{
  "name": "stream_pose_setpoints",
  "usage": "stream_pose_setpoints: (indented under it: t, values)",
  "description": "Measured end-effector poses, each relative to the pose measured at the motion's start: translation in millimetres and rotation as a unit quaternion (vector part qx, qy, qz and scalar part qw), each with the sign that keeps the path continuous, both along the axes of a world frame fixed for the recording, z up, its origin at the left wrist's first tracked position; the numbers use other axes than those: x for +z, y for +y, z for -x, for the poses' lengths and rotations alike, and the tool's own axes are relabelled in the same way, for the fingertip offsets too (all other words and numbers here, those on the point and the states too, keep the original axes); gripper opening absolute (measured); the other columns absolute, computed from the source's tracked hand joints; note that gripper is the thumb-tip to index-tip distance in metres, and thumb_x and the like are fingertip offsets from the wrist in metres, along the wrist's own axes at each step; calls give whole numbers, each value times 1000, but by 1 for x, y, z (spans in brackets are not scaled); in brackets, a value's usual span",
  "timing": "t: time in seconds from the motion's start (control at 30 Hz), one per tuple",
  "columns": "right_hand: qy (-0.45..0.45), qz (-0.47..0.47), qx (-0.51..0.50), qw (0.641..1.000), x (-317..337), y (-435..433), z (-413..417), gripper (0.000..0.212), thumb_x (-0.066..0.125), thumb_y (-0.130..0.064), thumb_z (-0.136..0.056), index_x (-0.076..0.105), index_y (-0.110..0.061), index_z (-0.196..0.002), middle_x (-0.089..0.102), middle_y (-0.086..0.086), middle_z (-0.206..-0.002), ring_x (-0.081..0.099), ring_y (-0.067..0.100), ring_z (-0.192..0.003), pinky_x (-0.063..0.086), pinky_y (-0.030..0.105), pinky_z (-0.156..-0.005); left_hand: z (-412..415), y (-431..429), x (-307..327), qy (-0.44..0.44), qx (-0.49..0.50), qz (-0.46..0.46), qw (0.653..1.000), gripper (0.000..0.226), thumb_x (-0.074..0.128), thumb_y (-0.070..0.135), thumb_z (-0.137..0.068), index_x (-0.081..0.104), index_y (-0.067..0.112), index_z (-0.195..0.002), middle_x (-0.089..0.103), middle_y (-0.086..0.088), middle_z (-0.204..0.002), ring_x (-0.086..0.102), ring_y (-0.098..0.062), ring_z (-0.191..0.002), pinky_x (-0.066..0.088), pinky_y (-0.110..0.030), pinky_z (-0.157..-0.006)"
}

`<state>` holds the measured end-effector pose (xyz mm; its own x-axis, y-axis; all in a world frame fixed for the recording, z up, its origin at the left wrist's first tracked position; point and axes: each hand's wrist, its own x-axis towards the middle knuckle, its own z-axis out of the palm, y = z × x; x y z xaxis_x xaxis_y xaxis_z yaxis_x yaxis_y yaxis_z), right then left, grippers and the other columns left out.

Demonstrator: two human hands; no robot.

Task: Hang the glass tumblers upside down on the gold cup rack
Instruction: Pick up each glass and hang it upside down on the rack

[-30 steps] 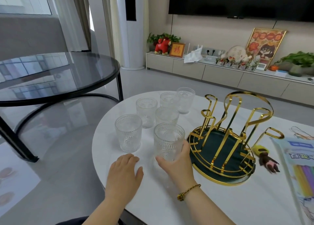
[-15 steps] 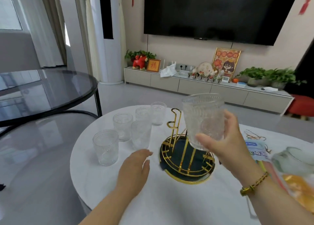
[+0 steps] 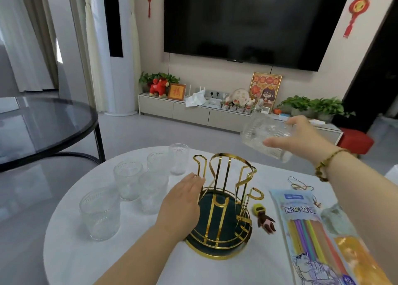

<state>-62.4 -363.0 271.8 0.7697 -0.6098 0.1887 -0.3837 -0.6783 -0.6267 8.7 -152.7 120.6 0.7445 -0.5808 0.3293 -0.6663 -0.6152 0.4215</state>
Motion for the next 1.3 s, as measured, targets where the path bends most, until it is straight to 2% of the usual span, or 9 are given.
stream_pose_setpoints:
  t: [0.1,0.27,0.5,0.7,0.77,0.8,0.87,0.9,1.3]
  values:
    - [52,24,38,998,4,4,-26,80,75,-35,-62,28,-10,-122,44,8,-107,41,19,-91,39,24,-64,-2,-2,0,6,-5,-7,1000,61,40,16,-90,9,28,-141,5,8,-155,2,-9,-142,5,-24,-111]
    - [108,52,83,989,5,4,-66,83,74,-31,-64,25,-12,-128,42,11,-130,43,21,-98,37,27,-72,-7,2,-9,15,-10,16,1000,65,37,17,-90,-3,30,-140,-9,11,-154,-9,-3,-138,-7,-19,-106]
    - [188,112,100,971,-5,5,-101,86,74,-29,-66,22,-11,-132,40,11,-135,44,24,-110,39,33,-86,-12,0,-14,10,-23,-1,1000,64,33,21,-92,-10,35,-138,-15,30,-133,-40,17,-99,-25,-12,-92]
    - [245,108,135,954,-45,7,-122,85,72,-31,-67,22,-9,-132,41,12,-135,43,27,-116,39,32,-87,-10,1,-13,26,-56,29,998,74,34,18,-90,-33,49,-100,-40,36,-107,-44,21,-96,-29,-2,-83]
    - [257,105,138,951,-56,4,-126,86,74,-34,-65,23,-11,-131,42,12,-135,43,27,-116,40,35,-91,-11,2,-15,-15,-62,73,995,78,47,18,-86,-19,47,-116,-29,32,-127,-33,19,-113,-22,-6,-96]
    - [261,98,141,950,-60,4,-127,88,74,-36,-64,24,-12,-131,42,12,-135,43,27,-117,39,35,-92,-11,3,-12,-39,-68,55,995,83,64,18,-76,4,42,-129,-2,23,-143,-9,12,-128,-4,-14,-107]
    - [267,93,154,947,-65,2,-129,88,75,-38,-62,26,-13,-130,43,11,-134,43,27,-117,38,35,-92,-12,5,-8,-69,-69,32,995,83,87,17,-40,55,21,-117,60,3,-124,50,-5,-115,41,-21,-92]
    - [272,95,161,944,-68,1,-131,87,75,-39,-61,27,-14,-129,44,11,-133,44,27,-116,38,36,-93,-13,5,-10,-84,-62,27,994,82,89,17,-31,62,16,-108,69,1,-111,61,-9,-102,49,-21,-80]
    - [287,108,211,928,-85,-5,-135,88,74,-39,-62,24,-23,-133,33,9,-141,21,29,-131,27,49,-106,-15,4,-14,-118,-48,35,991,75,87,7,-34,64,11,-105,72,-2,-105,67,-22,-97,53,-28,-75]
